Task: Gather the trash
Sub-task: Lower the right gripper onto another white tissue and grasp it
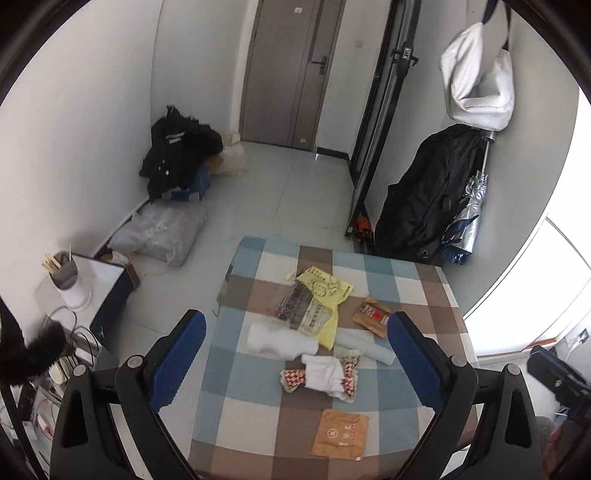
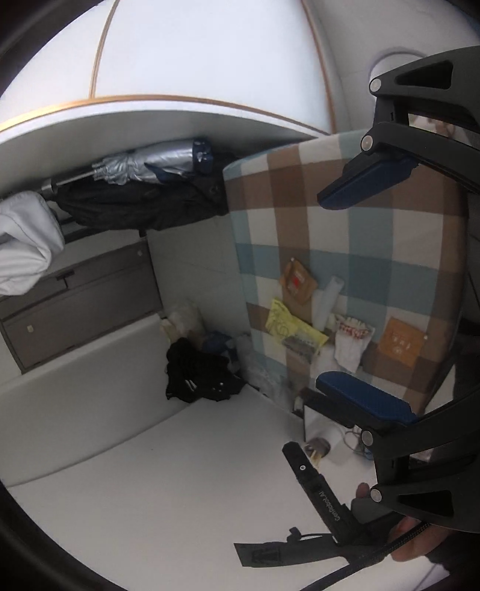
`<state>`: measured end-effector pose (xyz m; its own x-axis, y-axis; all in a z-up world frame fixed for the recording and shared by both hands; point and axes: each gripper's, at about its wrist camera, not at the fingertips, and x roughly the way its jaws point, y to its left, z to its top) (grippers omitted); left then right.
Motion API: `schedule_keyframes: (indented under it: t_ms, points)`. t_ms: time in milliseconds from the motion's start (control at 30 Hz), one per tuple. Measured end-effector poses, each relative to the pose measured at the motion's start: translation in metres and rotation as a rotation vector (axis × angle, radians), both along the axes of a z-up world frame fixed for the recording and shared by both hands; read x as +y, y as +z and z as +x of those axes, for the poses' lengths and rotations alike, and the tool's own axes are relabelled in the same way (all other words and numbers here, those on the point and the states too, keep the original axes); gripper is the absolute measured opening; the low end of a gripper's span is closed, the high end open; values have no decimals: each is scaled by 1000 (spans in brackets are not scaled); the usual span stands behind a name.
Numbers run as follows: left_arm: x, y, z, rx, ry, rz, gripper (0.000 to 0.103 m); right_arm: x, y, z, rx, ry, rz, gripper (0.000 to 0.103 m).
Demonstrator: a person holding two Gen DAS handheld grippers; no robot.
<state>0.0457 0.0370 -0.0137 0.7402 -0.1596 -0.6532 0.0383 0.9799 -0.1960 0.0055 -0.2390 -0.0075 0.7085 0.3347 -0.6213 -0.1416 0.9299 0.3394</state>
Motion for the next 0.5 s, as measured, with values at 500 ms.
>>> schedule_keyframes:
  t_ms: [500]
  points:
    - [77,-32,10,172,85,-212,97,80,-77,40,173,107,-89,90]
